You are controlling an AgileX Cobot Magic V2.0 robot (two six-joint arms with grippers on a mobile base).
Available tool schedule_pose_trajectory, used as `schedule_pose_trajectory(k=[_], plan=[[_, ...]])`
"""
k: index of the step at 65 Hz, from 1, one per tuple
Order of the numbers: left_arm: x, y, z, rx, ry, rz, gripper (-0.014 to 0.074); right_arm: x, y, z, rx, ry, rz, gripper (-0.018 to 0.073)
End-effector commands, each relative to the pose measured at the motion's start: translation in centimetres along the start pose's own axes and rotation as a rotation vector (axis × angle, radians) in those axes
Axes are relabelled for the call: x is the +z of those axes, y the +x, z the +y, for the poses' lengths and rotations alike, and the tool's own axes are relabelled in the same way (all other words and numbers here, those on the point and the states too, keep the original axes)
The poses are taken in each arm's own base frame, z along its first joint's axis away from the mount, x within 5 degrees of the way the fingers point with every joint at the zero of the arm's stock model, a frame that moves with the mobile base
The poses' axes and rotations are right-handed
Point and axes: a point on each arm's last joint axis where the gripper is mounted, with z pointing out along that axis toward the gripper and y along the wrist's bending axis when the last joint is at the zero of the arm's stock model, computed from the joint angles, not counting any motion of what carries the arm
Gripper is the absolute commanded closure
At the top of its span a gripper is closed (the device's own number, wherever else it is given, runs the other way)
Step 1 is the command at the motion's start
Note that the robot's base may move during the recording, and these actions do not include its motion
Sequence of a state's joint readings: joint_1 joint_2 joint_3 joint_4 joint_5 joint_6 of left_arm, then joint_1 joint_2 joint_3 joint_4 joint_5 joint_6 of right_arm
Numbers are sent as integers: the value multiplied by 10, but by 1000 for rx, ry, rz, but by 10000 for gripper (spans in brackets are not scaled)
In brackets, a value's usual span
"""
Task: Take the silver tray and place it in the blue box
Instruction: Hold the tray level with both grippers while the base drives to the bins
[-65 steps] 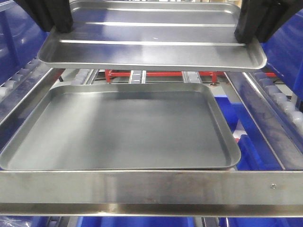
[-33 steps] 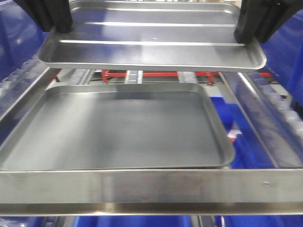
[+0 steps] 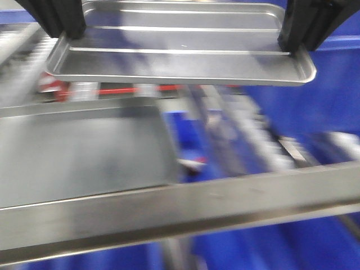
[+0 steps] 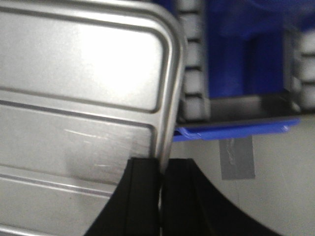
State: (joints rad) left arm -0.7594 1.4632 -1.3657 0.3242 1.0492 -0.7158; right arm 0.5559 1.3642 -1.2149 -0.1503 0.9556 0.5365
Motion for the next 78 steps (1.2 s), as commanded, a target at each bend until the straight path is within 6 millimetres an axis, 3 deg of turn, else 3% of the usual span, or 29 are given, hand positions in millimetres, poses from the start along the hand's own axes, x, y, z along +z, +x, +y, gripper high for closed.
schedule_pose_trajectory(k=[1, 78], plan=[[-22, -9, -1, 27, 42, -92, 694, -20, -11, 0, -25, -33, -116, 502], [-22, -9, -1, 27, 42, -92, 694, -20, -11, 0, -25, -33, -116, 502]])
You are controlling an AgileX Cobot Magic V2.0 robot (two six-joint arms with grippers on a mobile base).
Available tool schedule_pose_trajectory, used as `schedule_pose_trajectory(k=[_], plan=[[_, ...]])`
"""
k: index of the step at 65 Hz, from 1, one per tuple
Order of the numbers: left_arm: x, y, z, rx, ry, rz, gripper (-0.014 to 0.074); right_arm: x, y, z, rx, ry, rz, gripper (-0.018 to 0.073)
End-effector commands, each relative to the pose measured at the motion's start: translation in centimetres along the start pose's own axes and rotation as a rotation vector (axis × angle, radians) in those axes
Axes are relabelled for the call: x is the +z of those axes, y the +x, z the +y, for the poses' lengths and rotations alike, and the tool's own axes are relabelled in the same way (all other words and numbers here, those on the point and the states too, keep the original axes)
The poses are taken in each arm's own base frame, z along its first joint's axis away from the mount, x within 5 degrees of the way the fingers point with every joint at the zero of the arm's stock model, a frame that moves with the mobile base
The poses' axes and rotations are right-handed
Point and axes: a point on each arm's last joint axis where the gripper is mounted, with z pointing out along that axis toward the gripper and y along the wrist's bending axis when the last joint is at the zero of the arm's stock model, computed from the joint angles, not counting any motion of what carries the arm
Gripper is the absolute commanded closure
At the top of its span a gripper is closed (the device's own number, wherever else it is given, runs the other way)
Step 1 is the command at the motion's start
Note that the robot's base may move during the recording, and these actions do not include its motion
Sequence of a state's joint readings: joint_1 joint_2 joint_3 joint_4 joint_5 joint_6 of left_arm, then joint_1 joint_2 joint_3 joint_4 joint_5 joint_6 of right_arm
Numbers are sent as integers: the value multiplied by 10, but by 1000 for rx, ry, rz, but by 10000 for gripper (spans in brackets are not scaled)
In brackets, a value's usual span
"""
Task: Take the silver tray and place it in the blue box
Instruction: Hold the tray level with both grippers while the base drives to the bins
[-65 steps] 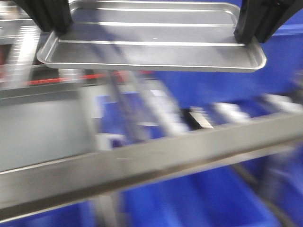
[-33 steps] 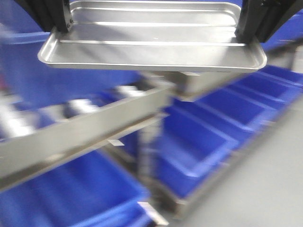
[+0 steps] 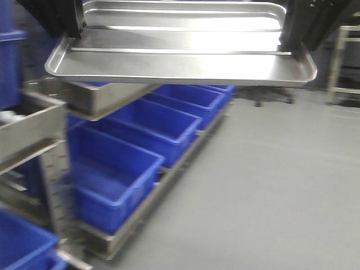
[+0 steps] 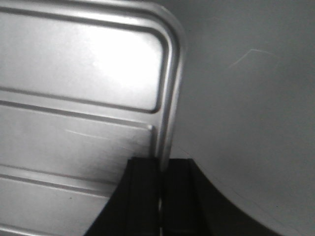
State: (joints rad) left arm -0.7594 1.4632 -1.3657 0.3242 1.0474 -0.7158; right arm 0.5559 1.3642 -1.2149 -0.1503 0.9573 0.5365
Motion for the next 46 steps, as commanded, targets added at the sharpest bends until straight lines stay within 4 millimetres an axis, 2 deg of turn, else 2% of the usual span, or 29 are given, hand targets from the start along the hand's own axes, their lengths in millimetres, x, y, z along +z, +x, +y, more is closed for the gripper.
schedule_pose_trajectory(k=[1, 46], plan=[[-22, -8, -1, 27, 41, -91, 694, -20, -11, 0, -25, -34, -117, 502], [-22, -8, -1, 27, 41, -91, 694, -20, -11, 0, -25, -34, -117, 502]])
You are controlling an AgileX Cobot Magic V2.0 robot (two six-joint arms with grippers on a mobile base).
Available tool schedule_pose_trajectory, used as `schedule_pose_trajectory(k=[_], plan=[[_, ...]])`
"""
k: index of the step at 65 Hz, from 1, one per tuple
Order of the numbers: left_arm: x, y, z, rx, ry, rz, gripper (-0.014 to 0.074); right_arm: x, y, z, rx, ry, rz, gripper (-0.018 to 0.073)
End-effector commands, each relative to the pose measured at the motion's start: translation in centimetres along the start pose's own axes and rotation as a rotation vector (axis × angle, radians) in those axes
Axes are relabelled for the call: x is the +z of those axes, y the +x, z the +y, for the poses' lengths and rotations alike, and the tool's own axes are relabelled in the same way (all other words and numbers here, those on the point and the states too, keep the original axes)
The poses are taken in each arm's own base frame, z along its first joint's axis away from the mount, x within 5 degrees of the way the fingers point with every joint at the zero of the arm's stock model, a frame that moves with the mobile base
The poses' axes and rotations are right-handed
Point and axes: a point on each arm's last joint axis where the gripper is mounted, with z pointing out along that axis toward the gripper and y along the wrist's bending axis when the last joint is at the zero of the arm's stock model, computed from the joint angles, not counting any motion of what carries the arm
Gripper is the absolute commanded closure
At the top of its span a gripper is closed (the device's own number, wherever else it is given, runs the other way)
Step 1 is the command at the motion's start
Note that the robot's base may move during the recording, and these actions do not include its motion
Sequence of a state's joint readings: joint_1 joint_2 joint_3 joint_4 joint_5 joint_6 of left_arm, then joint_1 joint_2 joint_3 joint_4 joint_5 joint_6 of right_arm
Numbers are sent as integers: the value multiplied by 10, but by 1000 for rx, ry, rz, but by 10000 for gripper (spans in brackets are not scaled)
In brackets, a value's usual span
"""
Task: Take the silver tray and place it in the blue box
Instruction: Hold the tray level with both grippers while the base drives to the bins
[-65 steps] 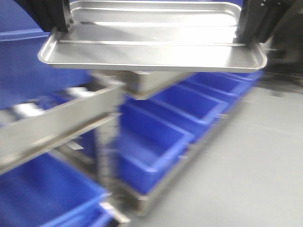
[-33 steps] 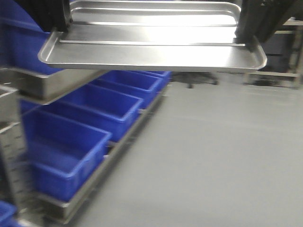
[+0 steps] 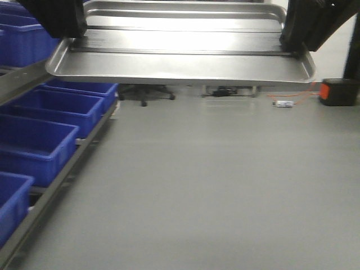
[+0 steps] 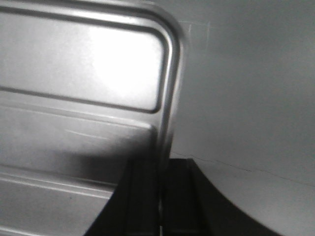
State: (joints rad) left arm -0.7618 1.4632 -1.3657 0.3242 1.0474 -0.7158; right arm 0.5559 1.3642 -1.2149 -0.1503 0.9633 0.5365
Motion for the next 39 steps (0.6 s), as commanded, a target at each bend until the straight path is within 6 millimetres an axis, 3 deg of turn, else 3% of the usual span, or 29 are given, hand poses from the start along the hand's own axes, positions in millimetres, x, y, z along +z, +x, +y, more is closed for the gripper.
schedule_pose_trajectory(k=[1, 39], plan=[[-21, -9, 0, 25, 40, -91, 694, -20, -11, 0, -25, -37, -122, 502], [-21, -9, 0, 25, 40, -91, 694, -20, -11, 0, -25, -37, -122, 502]])
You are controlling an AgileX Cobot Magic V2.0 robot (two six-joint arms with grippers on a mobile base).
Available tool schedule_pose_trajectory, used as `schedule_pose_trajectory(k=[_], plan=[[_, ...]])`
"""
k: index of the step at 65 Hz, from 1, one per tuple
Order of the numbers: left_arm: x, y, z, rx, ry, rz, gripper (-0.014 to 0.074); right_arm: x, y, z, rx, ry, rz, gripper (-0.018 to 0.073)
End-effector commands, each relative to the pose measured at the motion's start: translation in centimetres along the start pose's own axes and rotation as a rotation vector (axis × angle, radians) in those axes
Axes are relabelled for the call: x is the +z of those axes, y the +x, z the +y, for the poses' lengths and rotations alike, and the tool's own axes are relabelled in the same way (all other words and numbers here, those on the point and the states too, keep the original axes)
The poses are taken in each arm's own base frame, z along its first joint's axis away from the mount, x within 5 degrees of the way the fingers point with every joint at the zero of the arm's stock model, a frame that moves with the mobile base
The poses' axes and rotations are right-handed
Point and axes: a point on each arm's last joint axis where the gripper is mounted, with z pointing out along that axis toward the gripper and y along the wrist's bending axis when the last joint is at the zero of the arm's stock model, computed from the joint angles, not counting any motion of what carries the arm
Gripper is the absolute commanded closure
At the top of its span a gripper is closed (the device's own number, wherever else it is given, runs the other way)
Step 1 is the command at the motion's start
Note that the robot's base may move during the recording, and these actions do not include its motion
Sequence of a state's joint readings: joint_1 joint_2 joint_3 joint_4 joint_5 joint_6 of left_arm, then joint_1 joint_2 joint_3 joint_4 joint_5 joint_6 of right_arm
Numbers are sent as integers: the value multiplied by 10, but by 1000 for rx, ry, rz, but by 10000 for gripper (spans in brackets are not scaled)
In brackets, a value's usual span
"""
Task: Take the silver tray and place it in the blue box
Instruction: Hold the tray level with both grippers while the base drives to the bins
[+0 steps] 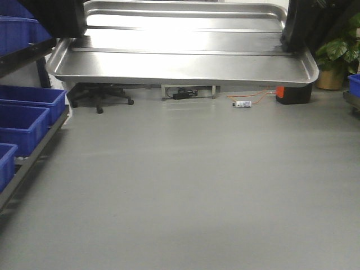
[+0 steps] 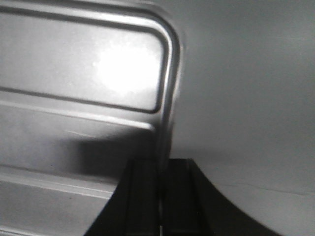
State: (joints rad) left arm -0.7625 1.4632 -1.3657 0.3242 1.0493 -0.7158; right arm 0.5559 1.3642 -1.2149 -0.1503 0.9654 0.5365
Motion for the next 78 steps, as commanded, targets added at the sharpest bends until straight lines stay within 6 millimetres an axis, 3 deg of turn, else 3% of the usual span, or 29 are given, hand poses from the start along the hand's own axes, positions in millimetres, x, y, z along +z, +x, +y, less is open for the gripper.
schedule_pose_trajectory(k=[1, 78], plan=[[-21, -9, 0, 24, 41, -92, 694, -20, -11, 0, -25, -38, -124, 502], [-21, -9, 0, 22, 45, -91, 701, -20, -11, 0, -25, -38, -124, 502]])
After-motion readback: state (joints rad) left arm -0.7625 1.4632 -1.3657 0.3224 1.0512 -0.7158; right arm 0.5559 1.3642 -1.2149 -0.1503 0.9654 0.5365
